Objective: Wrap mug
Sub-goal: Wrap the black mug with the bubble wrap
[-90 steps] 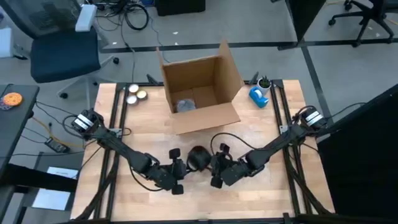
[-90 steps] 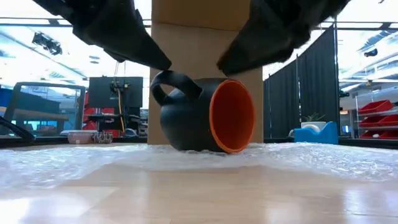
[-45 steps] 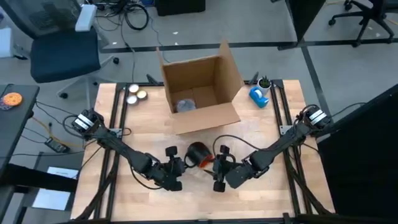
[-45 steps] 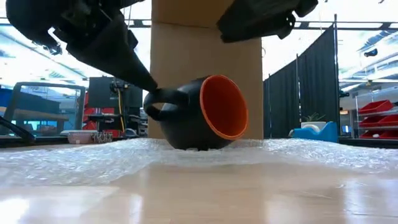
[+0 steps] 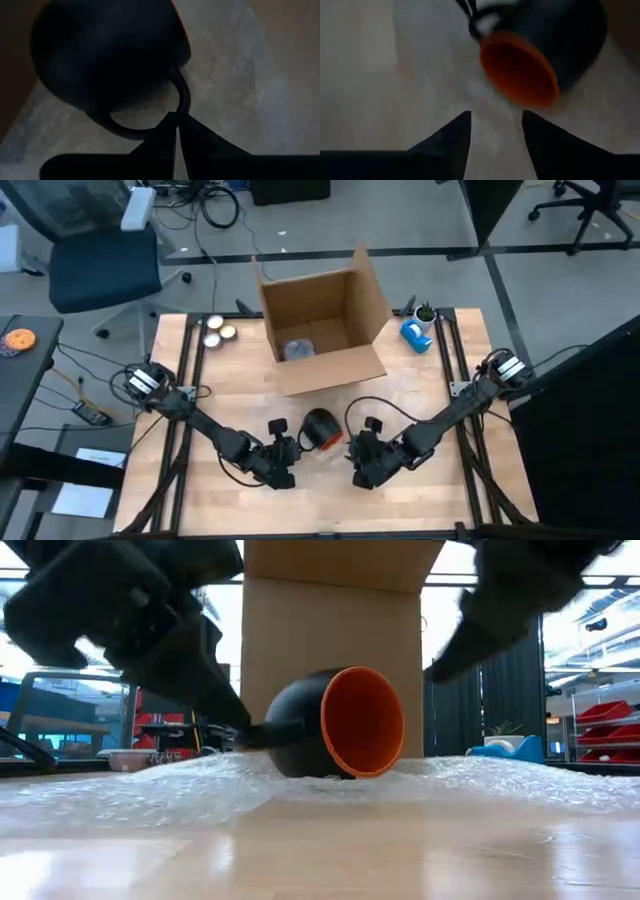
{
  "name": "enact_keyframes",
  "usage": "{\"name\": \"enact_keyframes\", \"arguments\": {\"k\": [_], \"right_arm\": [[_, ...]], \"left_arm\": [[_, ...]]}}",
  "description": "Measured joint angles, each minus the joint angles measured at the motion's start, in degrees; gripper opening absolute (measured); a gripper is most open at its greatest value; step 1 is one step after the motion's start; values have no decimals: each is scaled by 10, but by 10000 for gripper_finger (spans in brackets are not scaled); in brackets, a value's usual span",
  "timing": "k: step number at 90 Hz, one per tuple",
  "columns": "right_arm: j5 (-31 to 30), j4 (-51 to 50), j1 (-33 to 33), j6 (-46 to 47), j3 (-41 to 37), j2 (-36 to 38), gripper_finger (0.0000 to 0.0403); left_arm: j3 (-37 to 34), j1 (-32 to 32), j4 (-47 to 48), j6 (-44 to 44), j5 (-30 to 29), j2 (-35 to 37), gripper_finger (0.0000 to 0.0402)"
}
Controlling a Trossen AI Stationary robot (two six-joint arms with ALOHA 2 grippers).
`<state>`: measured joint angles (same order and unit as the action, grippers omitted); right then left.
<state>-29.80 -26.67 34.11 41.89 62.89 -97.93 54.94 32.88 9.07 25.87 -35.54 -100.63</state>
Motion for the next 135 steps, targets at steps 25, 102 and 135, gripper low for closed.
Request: {"name": "enact_keyframes", "arguments": {"k": [25, 102, 135], "right_arm": [[78, -199, 23, 132, 0, 0, 152], [265, -295, 56, 340, -101, 1, 158], [128, -138, 27, 255, -82, -2, 158]], "left_arm": [[0, -2, -4, 0, 19, -5, 5], [1, -19, -205, -98, 67, -65, 5], [1, -69, -257, -168, 70, -65, 5]]}}
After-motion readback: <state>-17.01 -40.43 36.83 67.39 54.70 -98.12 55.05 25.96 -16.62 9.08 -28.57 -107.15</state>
